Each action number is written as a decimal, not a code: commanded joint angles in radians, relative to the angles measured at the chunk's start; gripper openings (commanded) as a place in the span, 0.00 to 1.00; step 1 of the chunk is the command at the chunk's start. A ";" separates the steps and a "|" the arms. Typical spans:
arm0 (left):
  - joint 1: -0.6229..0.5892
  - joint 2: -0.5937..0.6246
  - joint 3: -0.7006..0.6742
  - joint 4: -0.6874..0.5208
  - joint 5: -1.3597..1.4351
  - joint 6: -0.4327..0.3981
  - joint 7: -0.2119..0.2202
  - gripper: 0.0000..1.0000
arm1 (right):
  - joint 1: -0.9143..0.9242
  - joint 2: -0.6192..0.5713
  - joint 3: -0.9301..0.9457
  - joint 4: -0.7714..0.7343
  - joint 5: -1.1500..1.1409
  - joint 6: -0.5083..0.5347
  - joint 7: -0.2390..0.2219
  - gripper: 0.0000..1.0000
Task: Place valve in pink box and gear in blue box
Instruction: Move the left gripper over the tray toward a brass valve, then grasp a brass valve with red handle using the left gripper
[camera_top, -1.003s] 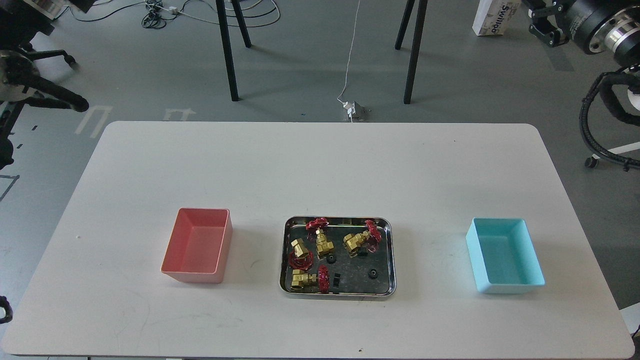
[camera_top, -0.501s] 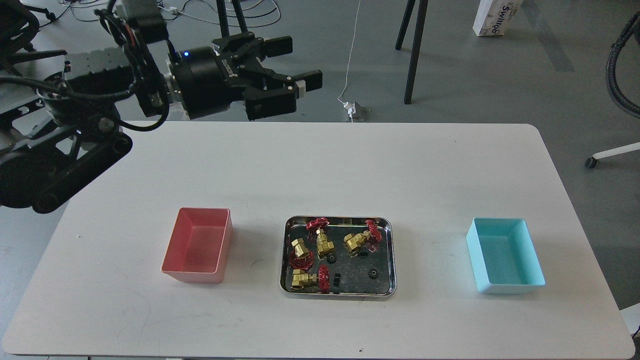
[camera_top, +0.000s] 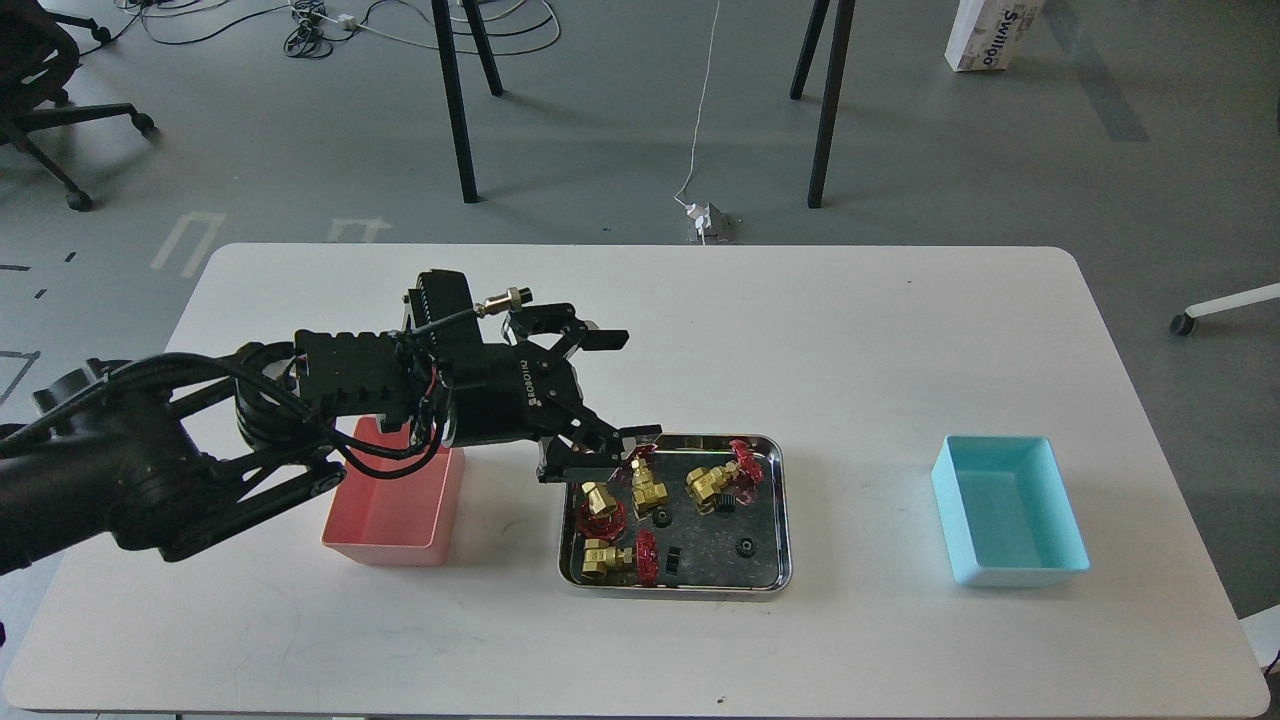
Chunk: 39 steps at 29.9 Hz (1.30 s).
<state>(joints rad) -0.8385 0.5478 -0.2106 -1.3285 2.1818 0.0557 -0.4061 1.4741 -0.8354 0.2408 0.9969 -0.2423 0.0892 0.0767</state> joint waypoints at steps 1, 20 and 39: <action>0.012 -0.019 0.066 0.040 0.000 -0.004 0.004 1.00 | 0.006 -0.001 0.000 -0.001 0.000 0.000 0.000 0.99; 0.107 -0.210 0.106 0.316 0.000 -0.017 0.009 1.00 | 0.009 0.010 0.000 -0.008 -0.003 0.000 0.000 0.99; 0.099 -0.212 0.108 0.370 0.000 -0.022 0.001 0.52 | 0.000 0.010 0.000 -0.011 -0.005 -0.002 0.000 0.99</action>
<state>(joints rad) -0.7404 0.3360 -0.1011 -0.9599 2.1817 0.0367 -0.4035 1.4748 -0.8252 0.2408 0.9887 -0.2469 0.0889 0.0765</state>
